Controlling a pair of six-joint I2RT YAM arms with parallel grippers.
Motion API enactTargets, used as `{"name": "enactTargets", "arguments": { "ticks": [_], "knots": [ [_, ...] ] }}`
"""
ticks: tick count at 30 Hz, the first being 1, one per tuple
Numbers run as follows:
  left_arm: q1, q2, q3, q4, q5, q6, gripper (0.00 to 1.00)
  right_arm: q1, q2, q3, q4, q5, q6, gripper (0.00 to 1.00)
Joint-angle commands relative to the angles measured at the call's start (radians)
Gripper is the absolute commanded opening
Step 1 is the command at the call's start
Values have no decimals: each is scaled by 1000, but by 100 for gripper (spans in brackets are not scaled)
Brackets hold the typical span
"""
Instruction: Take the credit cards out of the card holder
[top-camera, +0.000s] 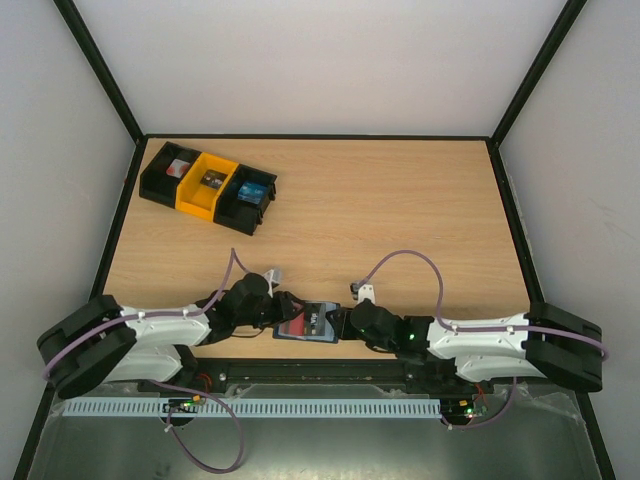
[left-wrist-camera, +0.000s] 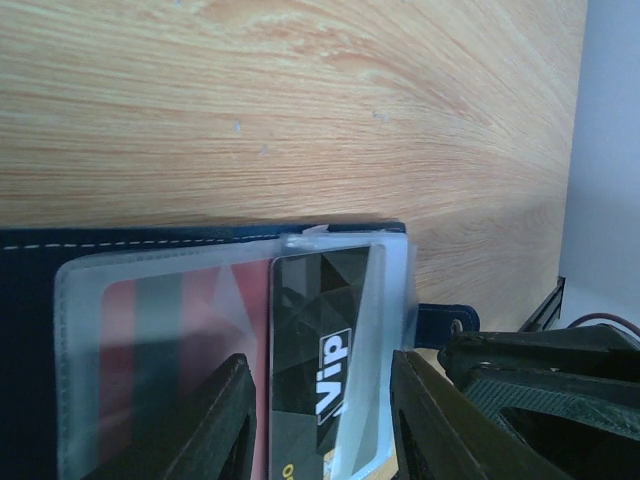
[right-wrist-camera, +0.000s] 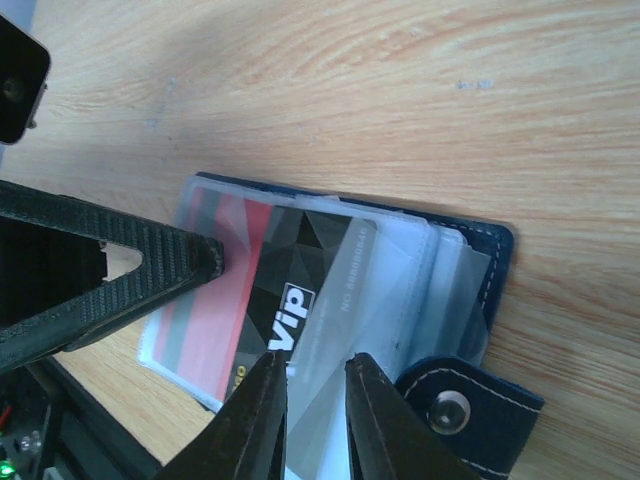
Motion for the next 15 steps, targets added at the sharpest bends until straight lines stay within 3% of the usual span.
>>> {"name": "enactTargets", "arguments": {
  "ticks": [1, 15],
  "knots": [
    [-5, 55, -25, 107, 19, -10, 39, 7, 73, 34, 54, -1, -20, 17],
    [-33, 135, -34, 172, 28, -28, 39, 7, 237, 10, 44, 3, -9, 13]
  ]
}}
